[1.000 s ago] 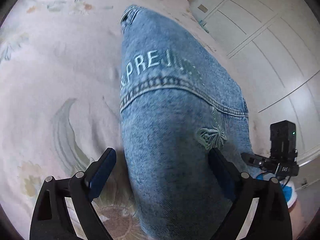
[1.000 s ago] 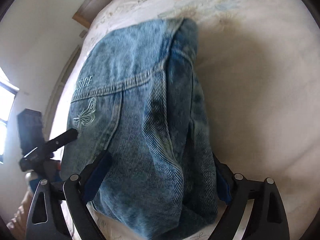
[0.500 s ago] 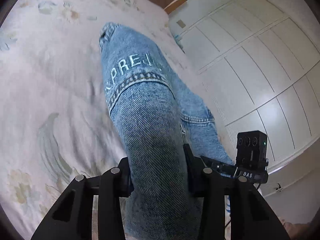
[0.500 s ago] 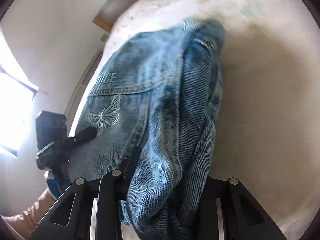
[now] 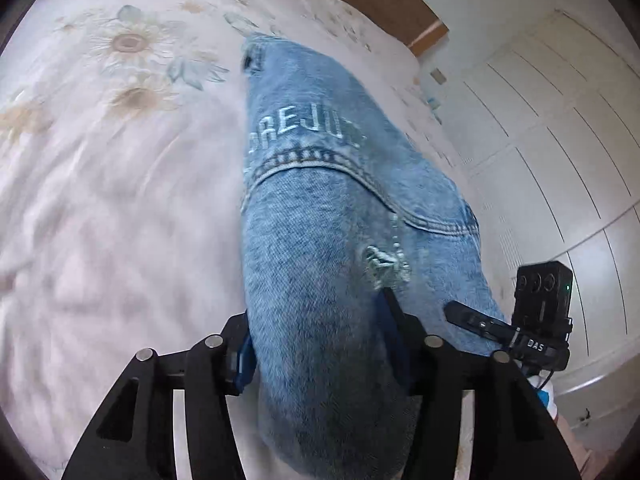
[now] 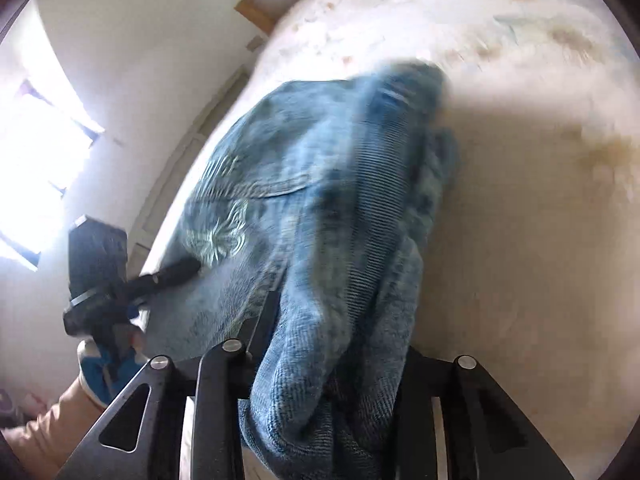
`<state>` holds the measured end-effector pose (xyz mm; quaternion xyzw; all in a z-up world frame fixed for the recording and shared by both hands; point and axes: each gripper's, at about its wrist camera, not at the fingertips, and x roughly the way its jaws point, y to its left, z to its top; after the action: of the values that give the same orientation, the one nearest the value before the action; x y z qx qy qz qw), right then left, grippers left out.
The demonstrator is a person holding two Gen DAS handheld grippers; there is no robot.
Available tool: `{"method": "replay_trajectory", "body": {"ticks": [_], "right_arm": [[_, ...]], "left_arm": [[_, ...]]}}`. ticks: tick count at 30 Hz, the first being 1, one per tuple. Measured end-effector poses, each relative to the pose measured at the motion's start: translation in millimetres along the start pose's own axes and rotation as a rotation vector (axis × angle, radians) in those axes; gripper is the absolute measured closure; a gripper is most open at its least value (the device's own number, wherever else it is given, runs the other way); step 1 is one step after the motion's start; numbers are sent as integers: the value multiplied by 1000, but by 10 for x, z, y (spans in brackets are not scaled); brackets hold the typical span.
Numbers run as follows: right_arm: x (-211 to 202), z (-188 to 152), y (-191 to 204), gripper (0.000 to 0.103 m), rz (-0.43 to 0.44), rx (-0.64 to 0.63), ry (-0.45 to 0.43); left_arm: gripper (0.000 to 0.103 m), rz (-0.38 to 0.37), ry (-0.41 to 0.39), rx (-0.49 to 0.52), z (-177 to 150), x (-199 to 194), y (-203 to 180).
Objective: Fold large clothes
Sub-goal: 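Release the folded jacket and open both tools, then raise both tools away from the folded jacket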
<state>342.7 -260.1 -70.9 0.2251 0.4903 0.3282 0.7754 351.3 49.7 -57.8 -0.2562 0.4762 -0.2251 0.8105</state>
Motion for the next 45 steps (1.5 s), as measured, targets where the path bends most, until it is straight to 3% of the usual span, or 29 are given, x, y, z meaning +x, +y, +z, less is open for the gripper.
{"method": "replay_trajectory", "body": {"ticks": [7, 11, 14, 18, 24, 30, 33, 35, 37, 38, 45], "right_arm": [[-476, -206, -315, 51, -85, 60, -45], [-662, -442, -390, 49, -157, 99, -70], [-842, -574, -419, 49, -214, 110, -87], [-1143, -653, -280, 49, -205, 89, -129], [-1326, -652, 209, 49, -255, 21, -167], [-1589, -1016, 832, 49, -417, -57, -226], [-1749, -1267, 1097, 35, -480, -91, -270], [-1855, -1433, 1284, 31, -514, -116, -301], [-1962, -1618, 1477, 23, -549, -144, -329], [-2023, -1707, 1550, 22, -563, -154, -340], [-2309, -2307, 2015, 18, -627, -214, -432]], "left_arm": [[39, 68, -49, 61, -285, -295, 2], [36, 74, -73, 2, -377, -423, 96], [36, 117, -82, 19, -314, -381, 14], [36, 192, -81, 52, -419, -444, -149], [36, 261, -112, 86, -689, -742, -407], [33, 356, -198, 118, -1109, -1232, -761], [29, 400, -235, 154, -1376, -1466, -958], [29, 412, -264, 169, -1558, -1625, -1076], [17, 422, -291, 181, -1693, -1746, -1178], [6, 426, -307, 188, -1779, -1816, -1233], [1, 455, -337, 275, -2272, -2084, -1498]]}}
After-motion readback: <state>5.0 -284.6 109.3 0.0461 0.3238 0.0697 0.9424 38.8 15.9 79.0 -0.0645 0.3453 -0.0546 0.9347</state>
